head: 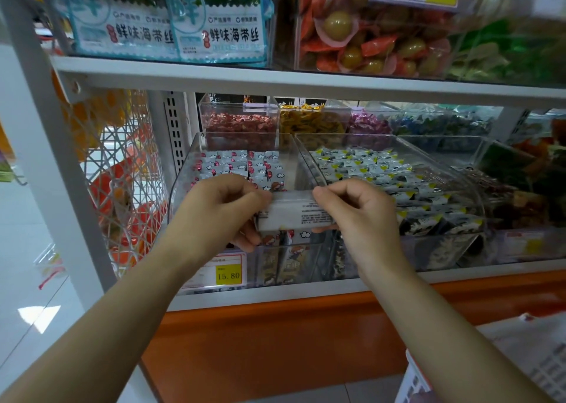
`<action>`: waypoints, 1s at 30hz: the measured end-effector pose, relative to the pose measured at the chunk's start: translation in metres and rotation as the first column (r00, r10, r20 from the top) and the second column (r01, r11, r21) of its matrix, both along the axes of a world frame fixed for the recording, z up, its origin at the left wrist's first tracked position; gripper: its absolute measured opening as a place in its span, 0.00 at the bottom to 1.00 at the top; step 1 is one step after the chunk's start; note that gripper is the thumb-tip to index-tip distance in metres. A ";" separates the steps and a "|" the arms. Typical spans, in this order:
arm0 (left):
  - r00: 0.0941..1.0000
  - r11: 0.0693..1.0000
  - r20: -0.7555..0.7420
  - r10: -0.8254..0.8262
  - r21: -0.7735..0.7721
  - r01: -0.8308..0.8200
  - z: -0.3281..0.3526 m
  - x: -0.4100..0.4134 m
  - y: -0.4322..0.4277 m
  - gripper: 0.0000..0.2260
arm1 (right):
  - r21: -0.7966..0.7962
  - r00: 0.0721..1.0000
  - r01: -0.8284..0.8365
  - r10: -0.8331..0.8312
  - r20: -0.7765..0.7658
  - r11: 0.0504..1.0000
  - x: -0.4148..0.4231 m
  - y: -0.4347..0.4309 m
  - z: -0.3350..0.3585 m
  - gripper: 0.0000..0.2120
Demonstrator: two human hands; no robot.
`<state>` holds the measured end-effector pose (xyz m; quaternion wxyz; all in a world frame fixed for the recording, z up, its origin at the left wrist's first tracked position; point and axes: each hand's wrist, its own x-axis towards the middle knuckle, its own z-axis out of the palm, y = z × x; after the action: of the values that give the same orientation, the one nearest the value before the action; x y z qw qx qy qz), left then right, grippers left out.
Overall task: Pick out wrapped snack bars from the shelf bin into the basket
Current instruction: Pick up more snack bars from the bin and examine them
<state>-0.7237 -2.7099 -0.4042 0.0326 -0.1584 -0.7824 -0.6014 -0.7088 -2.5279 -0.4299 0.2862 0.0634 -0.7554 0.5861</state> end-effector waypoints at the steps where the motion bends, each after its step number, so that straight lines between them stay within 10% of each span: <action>1: 1.000 1.000 -0.012 0.006 -0.024 -0.006 0.000 -0.001 -0.002 0.08 | -0.004 1.000 -0.003 0.003 0.003 1.000 0.000 -0.001 0.000 0.07; 8: 0.985 0.979 -0.171 0.006 -0.200 -0.040 -0.001 -0.004 -0.006 0.11 | -0.021 0.999 -0.026 0.027 0.021 0.999 -0.001 -0.002 0.000 0.07; 14: 0.992 0.992 0.003 -0.123 -0.040 0.123 0.003 -0.004 -0.012 0.07 | -0.126 0.999 0.025 -0.019 0.051 0.992 0.000 0.000 0.002 0.09; 30: 0.995 0.993 0.078 0.063 0.091 -0.070 0.001 -0.011 -0.011 0.07 | -0.343 0.956 -0.160 0.232 0.179 0.926 0.003 -0.003 0.006 0.13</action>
<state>-0.7343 -2.7208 -0.4031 0.0308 -0.1077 -0.7589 -0.6415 -0.7061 -2.5306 -0.4242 0.1483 0.0269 -0.6651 0.7314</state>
